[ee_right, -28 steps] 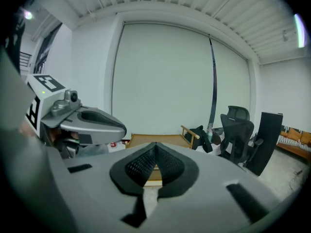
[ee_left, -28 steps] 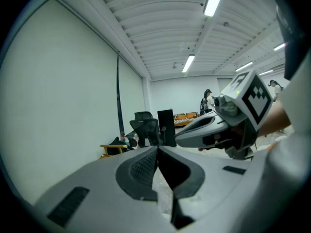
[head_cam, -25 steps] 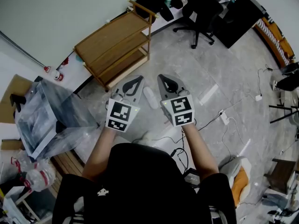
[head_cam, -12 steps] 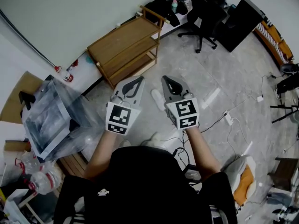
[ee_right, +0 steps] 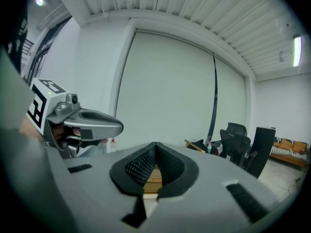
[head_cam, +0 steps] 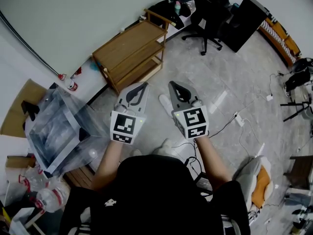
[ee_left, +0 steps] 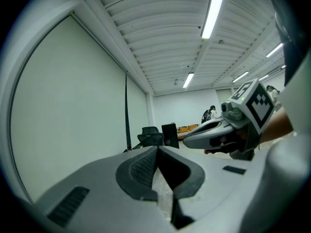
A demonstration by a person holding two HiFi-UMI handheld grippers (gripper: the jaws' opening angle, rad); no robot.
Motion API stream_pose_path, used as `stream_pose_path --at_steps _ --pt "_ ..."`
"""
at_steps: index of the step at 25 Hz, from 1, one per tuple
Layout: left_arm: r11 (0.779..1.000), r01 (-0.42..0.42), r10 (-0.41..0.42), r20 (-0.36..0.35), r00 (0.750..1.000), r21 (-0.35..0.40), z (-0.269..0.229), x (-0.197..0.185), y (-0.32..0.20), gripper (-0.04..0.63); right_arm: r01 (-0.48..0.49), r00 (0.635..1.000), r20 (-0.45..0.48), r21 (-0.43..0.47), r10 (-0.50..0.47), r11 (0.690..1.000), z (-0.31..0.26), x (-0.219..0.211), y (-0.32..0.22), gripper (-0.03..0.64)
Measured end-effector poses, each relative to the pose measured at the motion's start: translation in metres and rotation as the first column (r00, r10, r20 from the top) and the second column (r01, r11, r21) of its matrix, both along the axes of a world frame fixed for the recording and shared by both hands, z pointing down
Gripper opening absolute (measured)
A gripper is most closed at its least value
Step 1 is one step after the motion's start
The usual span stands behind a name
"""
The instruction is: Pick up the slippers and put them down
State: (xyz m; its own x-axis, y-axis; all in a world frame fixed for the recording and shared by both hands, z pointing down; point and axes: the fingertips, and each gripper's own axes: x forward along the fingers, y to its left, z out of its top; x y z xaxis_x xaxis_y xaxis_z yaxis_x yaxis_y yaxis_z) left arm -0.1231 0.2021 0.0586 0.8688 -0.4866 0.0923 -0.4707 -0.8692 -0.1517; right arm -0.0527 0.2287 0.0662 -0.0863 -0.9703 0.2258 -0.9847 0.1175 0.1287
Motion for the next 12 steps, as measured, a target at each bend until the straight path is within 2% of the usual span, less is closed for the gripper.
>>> stream_pose_path --at_steps 12 --pt "1.0 -0.031 0.031 -0.014 0.999 0.006 -0.003 -0.003 0.0 0.005 -0.012 0.999 -0.037 0.007 0.012 1.0 -0.004 -0.016 0.0 -0.002"
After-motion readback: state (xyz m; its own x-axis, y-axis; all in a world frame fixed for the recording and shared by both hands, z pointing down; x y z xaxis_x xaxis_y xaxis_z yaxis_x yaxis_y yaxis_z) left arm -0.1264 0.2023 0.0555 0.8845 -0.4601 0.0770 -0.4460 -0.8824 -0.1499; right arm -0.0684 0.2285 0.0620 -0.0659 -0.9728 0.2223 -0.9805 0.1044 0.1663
